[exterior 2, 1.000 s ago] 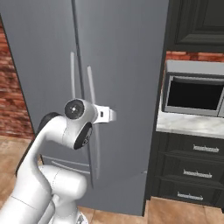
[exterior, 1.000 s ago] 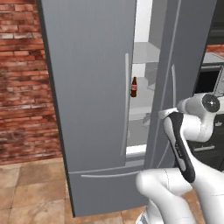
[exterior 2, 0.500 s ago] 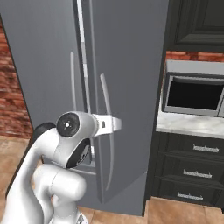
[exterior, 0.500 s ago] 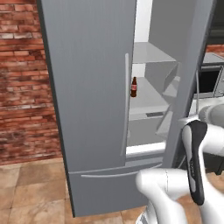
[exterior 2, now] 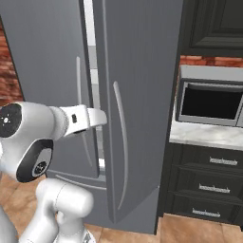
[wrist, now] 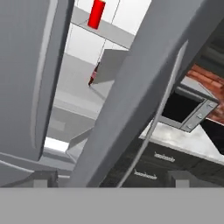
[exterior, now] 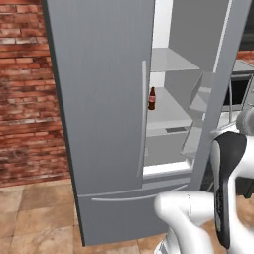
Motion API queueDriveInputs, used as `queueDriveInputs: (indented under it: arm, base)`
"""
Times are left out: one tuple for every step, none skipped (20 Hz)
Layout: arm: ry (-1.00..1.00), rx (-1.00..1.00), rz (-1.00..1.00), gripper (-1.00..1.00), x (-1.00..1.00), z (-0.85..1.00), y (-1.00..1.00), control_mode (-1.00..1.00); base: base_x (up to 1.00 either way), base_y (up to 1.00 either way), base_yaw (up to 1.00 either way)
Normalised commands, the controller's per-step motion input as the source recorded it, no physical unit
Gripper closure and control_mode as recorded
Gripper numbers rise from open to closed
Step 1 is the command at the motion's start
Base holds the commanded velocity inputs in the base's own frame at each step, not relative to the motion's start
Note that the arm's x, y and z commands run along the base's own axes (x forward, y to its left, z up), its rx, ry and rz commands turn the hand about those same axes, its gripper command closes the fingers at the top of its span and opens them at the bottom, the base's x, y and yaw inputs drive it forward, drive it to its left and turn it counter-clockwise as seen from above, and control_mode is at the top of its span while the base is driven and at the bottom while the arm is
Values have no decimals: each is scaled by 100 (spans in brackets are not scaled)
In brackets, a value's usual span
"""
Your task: Open the fridge, grab two sodas, and place both sodas inside the bowl with ice on the dining counter.
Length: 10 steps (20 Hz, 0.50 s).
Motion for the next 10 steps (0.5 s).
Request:
queueDriveInputs:
  arm:
    - [7,-26,-5,-100,-40,28,100,-100]
    - [8,-27,-4,-100,-31,20,100,-100]
    - [8,-27,-3,-100,-18,14,100,-100]
    - [8,-26,-3,-100,0,8,100,-100]
    - [6,-20,-3,-100,0,13,100,-100]
    - [8,-17,-2,-100,14,13,91,-100]
    - [9,-14,-1,-100,33,13,75,-100]
    - [11,-11,-1,-100,55,13,59,-100]
    - [12,-10,-1,-100,67,11,49,-100]
    - [10,-6,0,-100,79,9,35,-100]
  base:
    - [0,0,0]
    - [0,0,0]
    - [0,0,0]
    - [0,0,0]
    - [0,0,0]
    - [0,0,0]
    - [0,0,0]
    - [0,0,0]
    - [0,0,0]
    - [0,0,0]
